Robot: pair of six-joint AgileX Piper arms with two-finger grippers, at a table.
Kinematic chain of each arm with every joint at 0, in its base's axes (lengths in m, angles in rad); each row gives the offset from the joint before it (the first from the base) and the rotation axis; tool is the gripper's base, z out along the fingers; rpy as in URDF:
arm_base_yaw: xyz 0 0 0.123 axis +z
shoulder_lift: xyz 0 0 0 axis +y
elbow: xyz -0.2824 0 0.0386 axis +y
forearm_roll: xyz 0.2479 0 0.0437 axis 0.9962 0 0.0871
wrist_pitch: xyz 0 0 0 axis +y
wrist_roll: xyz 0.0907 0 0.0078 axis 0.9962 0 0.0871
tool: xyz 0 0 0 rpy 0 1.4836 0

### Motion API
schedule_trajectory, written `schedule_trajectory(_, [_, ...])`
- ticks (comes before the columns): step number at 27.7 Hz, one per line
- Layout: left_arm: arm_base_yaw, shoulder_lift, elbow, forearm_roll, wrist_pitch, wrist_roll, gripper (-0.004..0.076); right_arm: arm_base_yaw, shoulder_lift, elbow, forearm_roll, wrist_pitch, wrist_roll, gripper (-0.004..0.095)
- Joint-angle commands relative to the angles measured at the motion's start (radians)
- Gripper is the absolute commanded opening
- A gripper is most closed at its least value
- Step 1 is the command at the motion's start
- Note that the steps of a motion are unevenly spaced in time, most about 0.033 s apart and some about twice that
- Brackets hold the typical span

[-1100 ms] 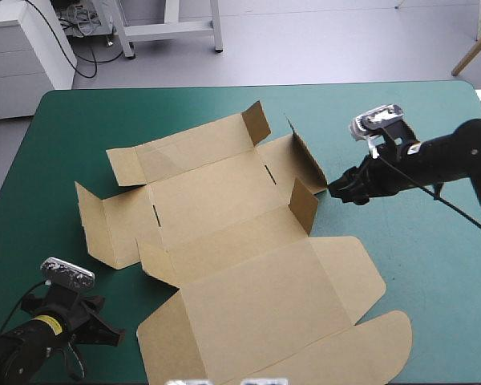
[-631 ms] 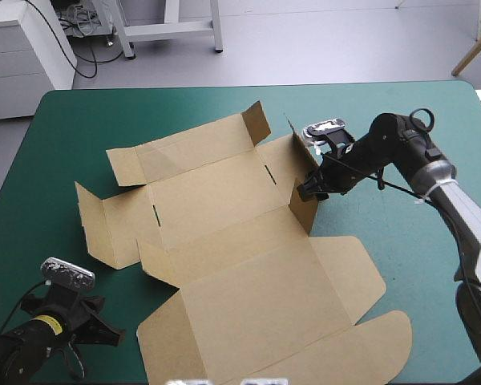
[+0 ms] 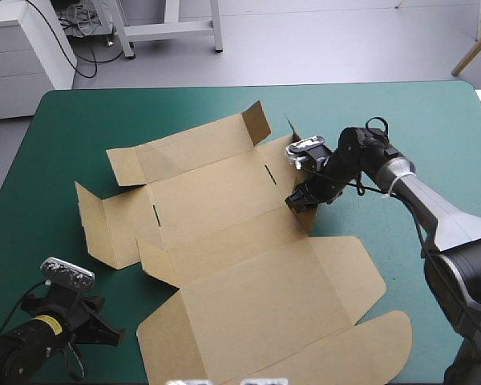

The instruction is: Fold the box

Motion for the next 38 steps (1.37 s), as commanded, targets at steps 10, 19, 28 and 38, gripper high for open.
schedule_trajectory(10, [-0.005,0.005,-0.025,-0.006,-0.047,0.003,-0.0010,0.000,-0.048,-0.032,-0.013,-0.001,-0.009,-0.0018])
schedule_trajectory(19, [-0.005,0.005,-0.039,-0.075,-0.047,0.016,-0.0010,0.000,-0.048,-0.032,-0.013,-0.019,-0.092,-0.0018])
schedule_trajectory(28, [-0.005,0.005,-0.174,-0.118,-0.035,0.033,-0.0010,0.000,-0.048,-0.032,-0.011,-0.124,-0.277,-0.0018])
schedule_trajectory(38, [-0.005,0.005,-0.200,-0.123,-0.014,0.033,-0.0010,0.020,-0.048,-0.032,0.174,-0.175,-0.722,-0.0019])
